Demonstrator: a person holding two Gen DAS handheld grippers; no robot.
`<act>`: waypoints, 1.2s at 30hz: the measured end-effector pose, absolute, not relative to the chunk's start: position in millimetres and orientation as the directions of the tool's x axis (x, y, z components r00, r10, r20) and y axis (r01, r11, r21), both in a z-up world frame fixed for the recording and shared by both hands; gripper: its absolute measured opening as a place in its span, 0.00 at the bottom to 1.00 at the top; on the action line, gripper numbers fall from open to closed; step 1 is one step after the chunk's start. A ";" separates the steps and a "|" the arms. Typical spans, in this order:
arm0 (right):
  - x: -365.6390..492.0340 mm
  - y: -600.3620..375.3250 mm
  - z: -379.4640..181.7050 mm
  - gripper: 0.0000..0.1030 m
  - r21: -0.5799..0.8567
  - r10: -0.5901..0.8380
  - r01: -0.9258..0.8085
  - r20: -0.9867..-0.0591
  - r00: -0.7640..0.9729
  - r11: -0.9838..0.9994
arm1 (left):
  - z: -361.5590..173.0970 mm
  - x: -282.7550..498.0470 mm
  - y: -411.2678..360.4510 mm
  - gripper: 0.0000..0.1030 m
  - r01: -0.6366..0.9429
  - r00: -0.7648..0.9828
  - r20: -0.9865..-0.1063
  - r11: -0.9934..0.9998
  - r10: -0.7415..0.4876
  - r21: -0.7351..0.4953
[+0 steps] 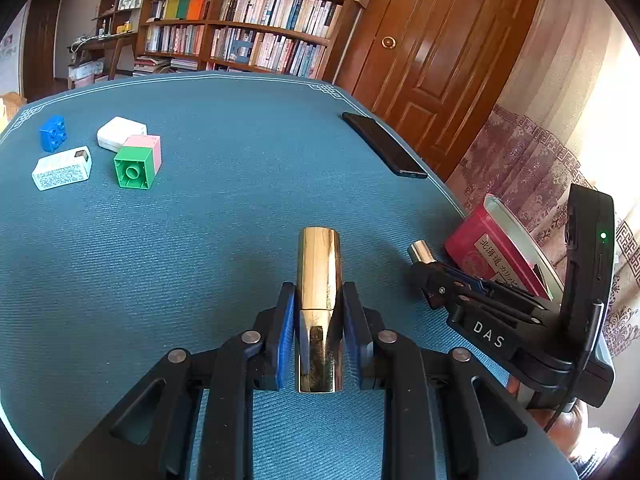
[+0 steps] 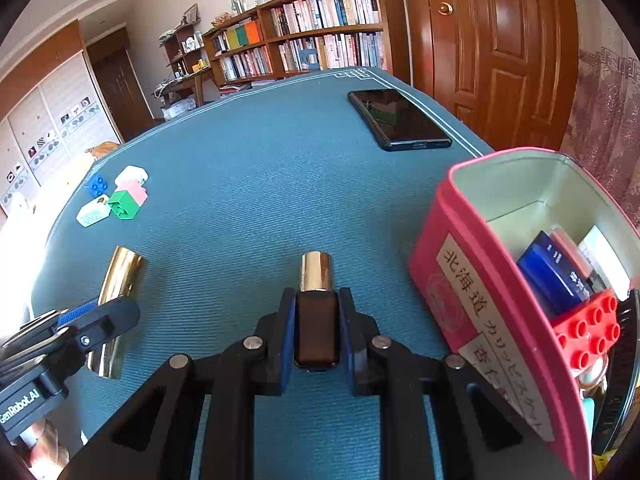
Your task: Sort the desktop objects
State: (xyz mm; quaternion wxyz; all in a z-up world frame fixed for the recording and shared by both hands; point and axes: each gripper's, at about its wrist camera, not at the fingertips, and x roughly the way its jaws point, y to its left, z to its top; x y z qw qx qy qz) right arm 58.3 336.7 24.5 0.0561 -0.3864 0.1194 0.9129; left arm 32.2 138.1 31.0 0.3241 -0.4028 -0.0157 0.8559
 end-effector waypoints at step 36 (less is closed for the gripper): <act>188.6 448.9 83.1 0.22 0.191 0.176 -0.357 -0.606 -0.776 -0.915 | 96.4 95.8 271.5 0.24 -0.775 -0.352 -0.639 -0.596 0.684 -0.212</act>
